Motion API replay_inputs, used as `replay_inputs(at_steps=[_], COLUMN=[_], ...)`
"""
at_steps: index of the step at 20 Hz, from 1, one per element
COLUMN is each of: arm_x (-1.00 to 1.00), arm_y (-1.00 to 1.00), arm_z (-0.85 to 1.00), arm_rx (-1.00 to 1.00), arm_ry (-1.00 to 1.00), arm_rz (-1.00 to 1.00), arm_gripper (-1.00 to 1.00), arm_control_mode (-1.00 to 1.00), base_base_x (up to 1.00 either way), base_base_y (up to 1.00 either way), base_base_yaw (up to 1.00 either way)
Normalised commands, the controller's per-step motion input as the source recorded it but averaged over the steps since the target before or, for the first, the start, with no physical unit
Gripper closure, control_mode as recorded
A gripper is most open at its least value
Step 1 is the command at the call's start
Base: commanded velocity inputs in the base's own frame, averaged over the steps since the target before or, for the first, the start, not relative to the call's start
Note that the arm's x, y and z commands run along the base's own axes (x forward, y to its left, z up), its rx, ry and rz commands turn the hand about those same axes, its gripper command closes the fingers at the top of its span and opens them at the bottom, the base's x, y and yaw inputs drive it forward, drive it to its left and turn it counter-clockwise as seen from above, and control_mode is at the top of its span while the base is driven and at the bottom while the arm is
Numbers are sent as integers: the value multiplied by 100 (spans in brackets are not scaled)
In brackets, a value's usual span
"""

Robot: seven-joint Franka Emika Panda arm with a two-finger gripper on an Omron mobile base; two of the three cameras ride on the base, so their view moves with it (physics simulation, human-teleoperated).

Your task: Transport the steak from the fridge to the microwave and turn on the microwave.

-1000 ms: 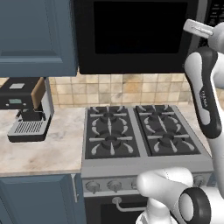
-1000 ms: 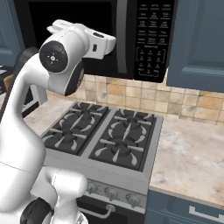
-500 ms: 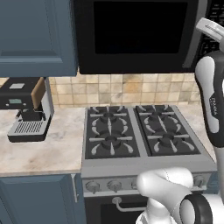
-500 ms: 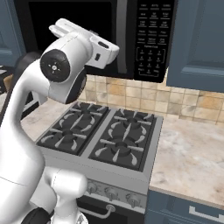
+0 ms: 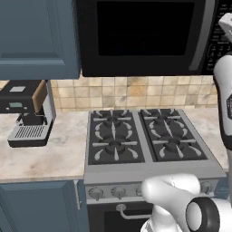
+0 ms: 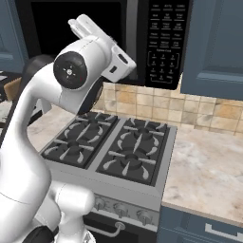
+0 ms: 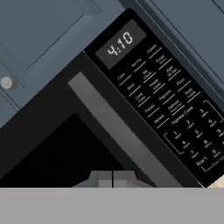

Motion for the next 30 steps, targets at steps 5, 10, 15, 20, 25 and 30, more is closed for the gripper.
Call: replay_inputs(at_steps=[5, 10, 15, 20, 25, 30], arm_x=[0, -3, -3, -2, 0, 0], arm_y=[-37, -26, -12, -2, 0, 0], arm_z=[0, 0, -5, -19, -28, -34], arm_rx=[21, 23, 25, 26, 22, 14], arm_ry=[2, 1, 1, 0, 0, 0], arm_rz=[0, 0, 0, 0, 0, 0], arm_gripper=[100, 100, 100, 100, 100, 100], arm_control_mode=[-100, -100, -100, -100, -100, -100], base_base_x=[0, 0, 0, 0, 0, 0], base_base_y=[0, 0, 0, 0, 0, 0], base_base_yaw=[0, 0, 0, 0, 0, 0])
